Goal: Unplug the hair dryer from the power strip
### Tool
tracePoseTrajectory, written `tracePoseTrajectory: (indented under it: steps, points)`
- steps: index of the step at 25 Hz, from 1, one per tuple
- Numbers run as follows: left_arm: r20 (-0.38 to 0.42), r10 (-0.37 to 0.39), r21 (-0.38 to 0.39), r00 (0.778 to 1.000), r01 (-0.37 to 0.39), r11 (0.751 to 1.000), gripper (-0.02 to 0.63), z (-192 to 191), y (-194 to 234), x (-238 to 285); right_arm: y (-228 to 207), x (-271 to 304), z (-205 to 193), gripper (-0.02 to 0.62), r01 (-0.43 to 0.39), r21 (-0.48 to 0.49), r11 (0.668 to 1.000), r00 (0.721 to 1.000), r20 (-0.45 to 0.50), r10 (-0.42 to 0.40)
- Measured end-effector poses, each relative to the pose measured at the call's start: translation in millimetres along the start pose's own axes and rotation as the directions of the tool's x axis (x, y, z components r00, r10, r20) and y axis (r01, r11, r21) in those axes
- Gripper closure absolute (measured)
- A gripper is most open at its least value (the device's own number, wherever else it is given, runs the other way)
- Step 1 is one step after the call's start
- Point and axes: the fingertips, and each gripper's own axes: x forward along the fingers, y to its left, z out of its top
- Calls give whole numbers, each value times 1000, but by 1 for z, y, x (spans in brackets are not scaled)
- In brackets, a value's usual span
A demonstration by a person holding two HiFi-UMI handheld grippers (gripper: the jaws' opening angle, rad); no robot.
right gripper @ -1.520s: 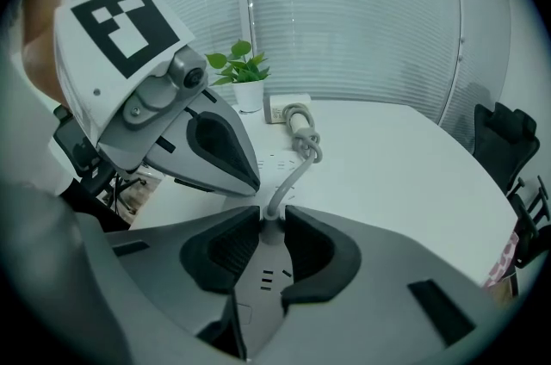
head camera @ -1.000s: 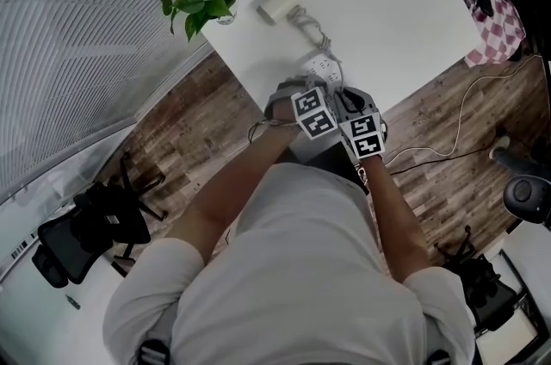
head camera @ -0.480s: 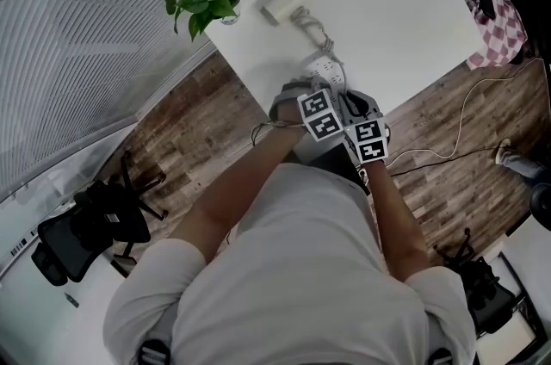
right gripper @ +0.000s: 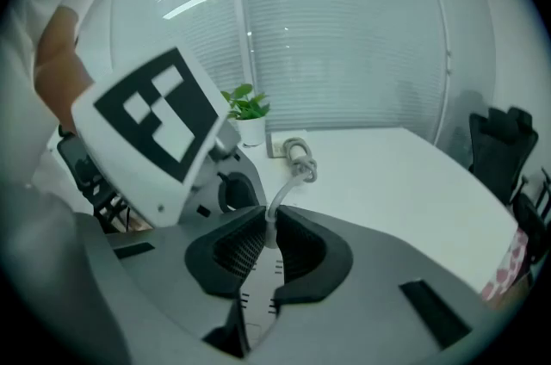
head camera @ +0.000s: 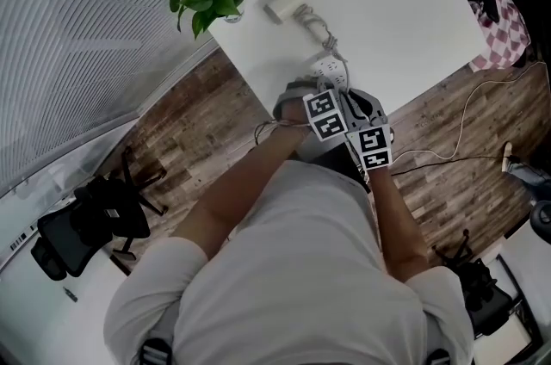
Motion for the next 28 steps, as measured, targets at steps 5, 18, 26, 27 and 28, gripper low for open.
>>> tracePoseTrajectory:
  steps: [5, 18, 26, 27, 28]
  points:
    - [35, -26, -47, 999, 28, 999, 577, -3, -2, -2, -3, 3, 0, 532, -21, 0, 1000, 999, -31, 21]
    - [47, -54, -50, 997, 56, 997, 577, -1, 0, -3, -2, -1, -11, 531, -44, 53, 998, 997, -55, 47]
    - [52, -69, -63, 996, 73, 995, 577, -1, 0, -4, -27, -7, -16, 531, -3, 38, 999, 997, -81, 6]
    - [53, -69, -63, 996, 72, 995, 577, -2, 0, -4, -31, -7, -17, 531, 4, 33, 999, 996, -85, -1]
    - [55, -68, -65, 996, 71, 995, 577, -2, 0, -4, -36, -8, -19, 531, 11, 25, 1000, 996, -88, -9]
